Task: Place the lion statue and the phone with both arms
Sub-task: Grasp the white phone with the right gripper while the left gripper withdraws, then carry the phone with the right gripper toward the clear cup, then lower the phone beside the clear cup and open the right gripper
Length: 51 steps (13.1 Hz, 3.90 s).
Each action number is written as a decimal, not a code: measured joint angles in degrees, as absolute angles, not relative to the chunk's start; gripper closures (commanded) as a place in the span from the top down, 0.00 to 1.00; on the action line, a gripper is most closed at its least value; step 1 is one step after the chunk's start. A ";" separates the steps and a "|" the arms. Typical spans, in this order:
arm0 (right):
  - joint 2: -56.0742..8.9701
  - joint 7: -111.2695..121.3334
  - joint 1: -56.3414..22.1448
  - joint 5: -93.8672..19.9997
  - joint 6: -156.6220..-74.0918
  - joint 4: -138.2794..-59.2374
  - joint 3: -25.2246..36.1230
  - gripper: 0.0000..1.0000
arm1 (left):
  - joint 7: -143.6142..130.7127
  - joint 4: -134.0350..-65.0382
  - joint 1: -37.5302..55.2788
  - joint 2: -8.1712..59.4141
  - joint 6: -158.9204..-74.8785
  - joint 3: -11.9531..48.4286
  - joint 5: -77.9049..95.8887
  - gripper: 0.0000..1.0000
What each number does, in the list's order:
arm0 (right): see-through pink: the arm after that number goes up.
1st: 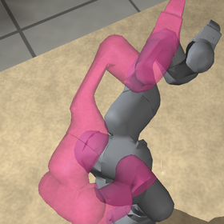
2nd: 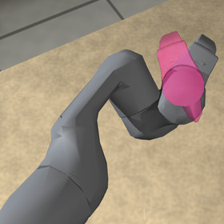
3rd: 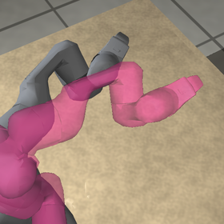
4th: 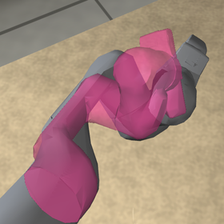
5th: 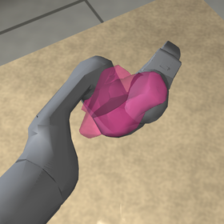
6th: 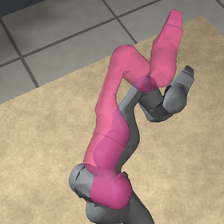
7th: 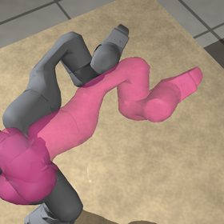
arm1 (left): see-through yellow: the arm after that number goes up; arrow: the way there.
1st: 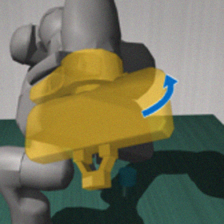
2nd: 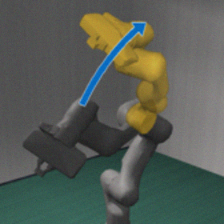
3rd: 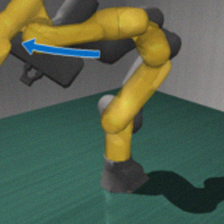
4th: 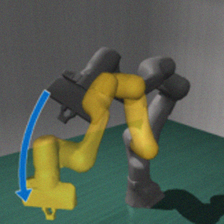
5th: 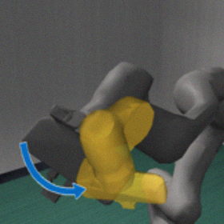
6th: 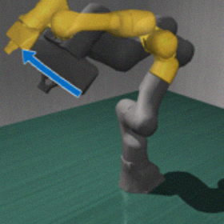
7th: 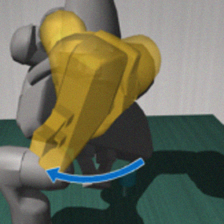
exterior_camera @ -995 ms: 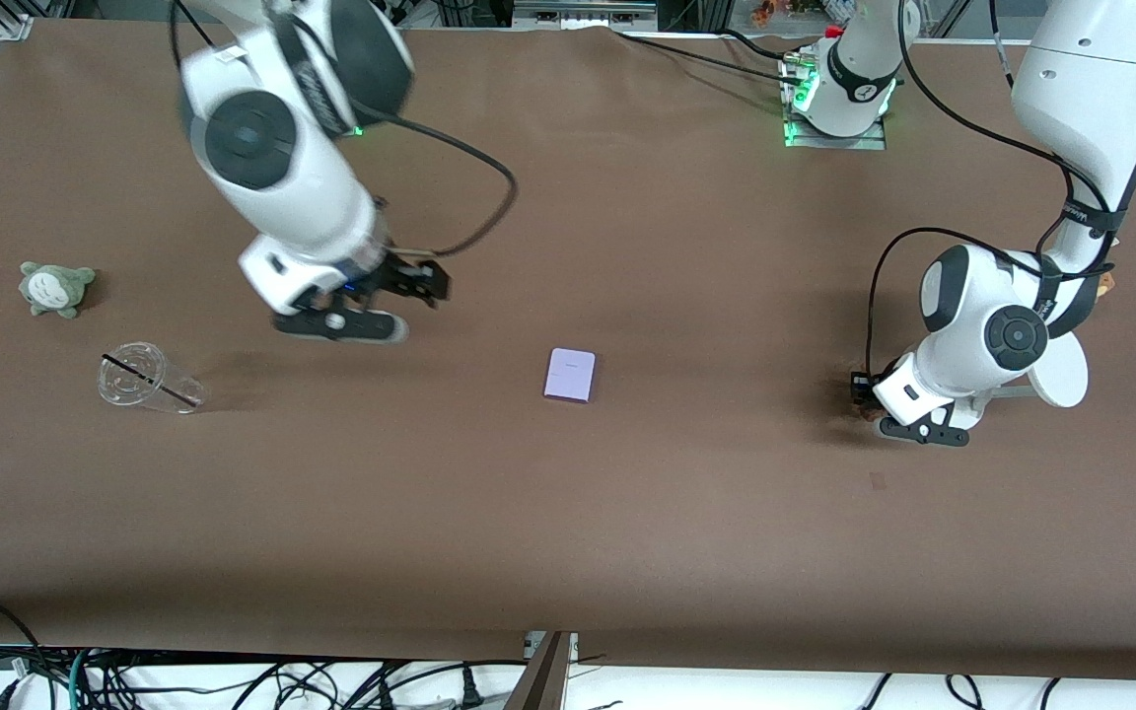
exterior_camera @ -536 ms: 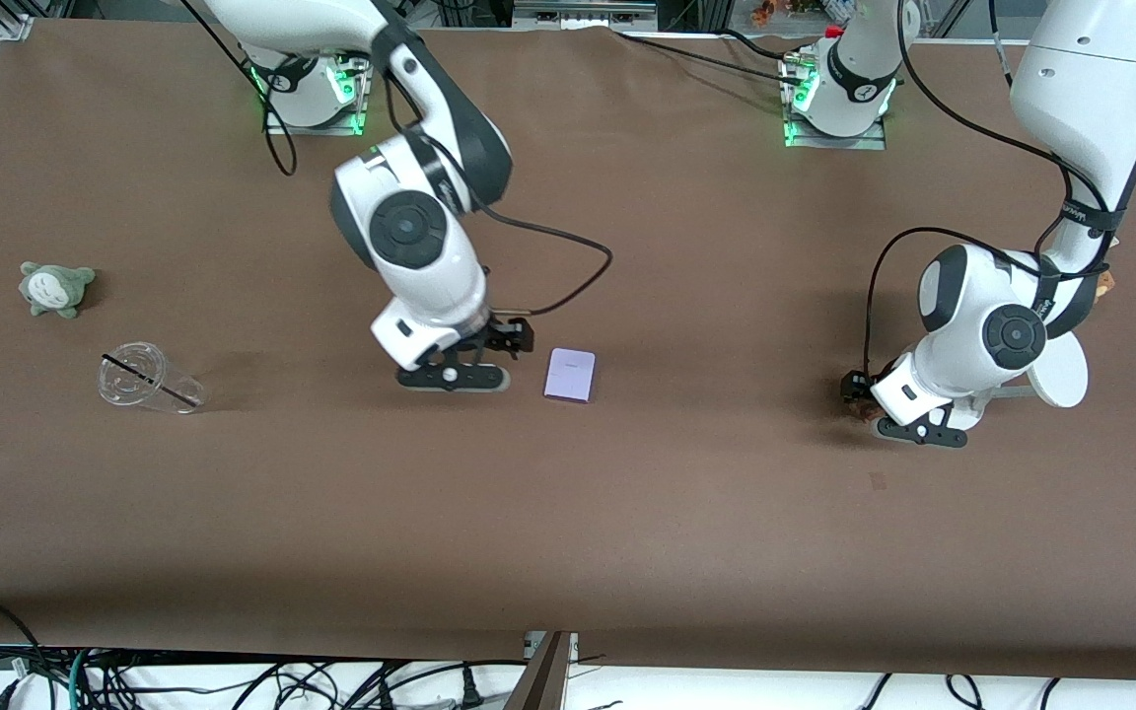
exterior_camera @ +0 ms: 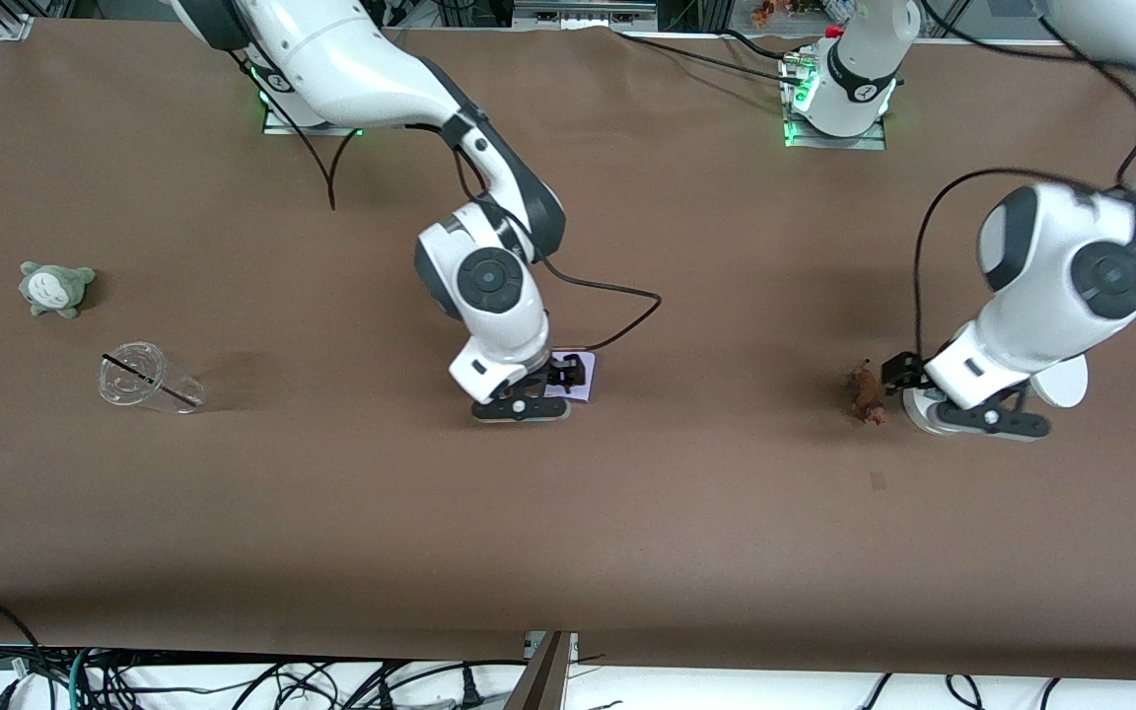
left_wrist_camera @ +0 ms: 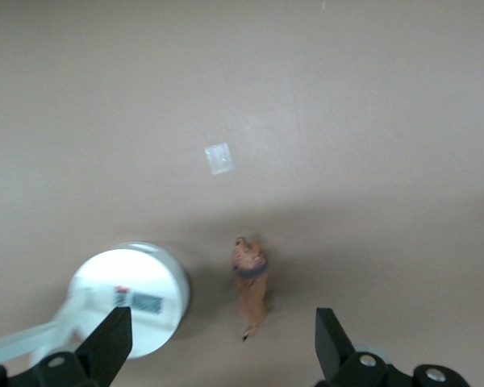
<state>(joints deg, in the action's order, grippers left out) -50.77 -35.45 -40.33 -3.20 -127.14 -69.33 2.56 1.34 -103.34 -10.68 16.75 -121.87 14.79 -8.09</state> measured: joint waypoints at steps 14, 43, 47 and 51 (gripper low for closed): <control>-56.92 -40.29 -42.75 -3.21 -132.85 -68.63 2.35 1.00 | 0.17 -78.37 -11.71 11.39 -84.32 14.51 -5.95 1.00; -28.39 -1.93 -28.88 -3.20 -82.68 -68.30 17.44 0.00 | 0.17 -95.78 0.76 -1.79 -93.72 1.56 -2.17 1.00; -24.35 10.25 -28.71 -5.59 -84.00 -75.90 27.23 0.00 | 0.17 -95.80 0.73 -1.79 -93.24 1.53 -2.16 1.00; -24.51 15.81 -28.53 -8.23 -99.07 -89.16 30.76 0.00 | 0.17 -95.78 0.73 -1.79 -93.21 1.54 -2.16 1.00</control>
<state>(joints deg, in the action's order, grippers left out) -24.51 15.81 -28.53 -8.23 -99.07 -89.16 30.76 0.17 -95.78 0.73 -1.79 -93.21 1.54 -2.16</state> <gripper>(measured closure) 0.137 0.000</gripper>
